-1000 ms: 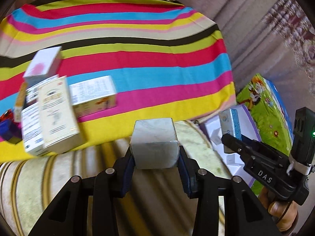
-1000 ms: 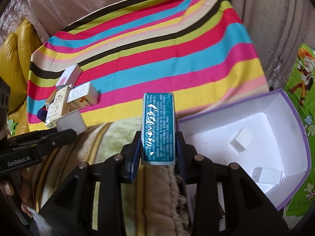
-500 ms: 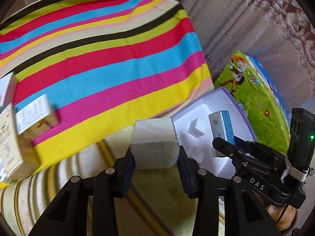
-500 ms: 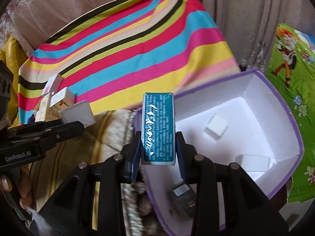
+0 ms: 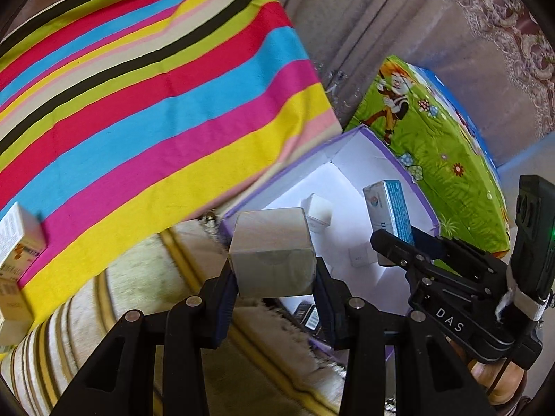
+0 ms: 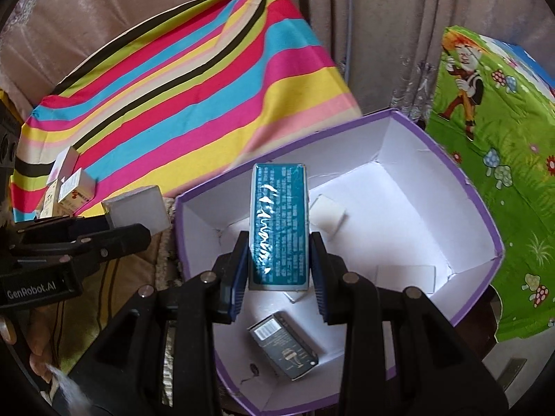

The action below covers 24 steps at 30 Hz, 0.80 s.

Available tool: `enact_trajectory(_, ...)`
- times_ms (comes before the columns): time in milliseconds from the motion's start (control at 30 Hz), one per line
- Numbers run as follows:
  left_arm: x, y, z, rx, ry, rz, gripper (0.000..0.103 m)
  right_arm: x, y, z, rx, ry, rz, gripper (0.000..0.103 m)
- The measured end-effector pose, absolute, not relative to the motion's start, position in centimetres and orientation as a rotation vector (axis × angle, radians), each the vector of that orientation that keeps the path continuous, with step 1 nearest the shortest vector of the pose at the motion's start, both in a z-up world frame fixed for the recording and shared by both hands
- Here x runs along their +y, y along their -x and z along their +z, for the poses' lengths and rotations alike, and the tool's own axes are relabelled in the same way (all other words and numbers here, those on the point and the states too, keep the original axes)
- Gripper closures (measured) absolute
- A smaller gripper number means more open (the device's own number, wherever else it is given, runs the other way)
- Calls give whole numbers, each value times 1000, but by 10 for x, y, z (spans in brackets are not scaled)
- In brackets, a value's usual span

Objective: Organize rigid objects
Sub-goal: 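Lower both held boxes into the storage box and open both tools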

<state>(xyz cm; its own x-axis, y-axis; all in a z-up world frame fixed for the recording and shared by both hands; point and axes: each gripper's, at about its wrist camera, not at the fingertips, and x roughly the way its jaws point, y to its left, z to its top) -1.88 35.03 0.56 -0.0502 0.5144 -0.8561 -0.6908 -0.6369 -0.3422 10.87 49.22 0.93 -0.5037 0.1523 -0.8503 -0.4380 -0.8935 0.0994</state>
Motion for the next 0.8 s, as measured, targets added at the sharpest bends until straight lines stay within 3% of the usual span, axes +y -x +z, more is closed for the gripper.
enact_trajectory(333, 372, 13, 3, 229, 1371, 1760, 60, 505, -113, 12, 447, 1293, 2379, 66)
enact_trajectory(433, 370, 13, 2, 227, 1377, 1760, 52, 505, -114, 11, 451, 1299, 2372, 65)
enact_trajectory(600, 364, 17, 4, 187, 1378, 1769, 50, 506, -114, 12, 450, 1297, 2363, 51)
enact_trajectory(800, 357, 20, 6, 160, 1379, 1794, 50, 501, -114, 17, 405, 1293, 2367, 50)
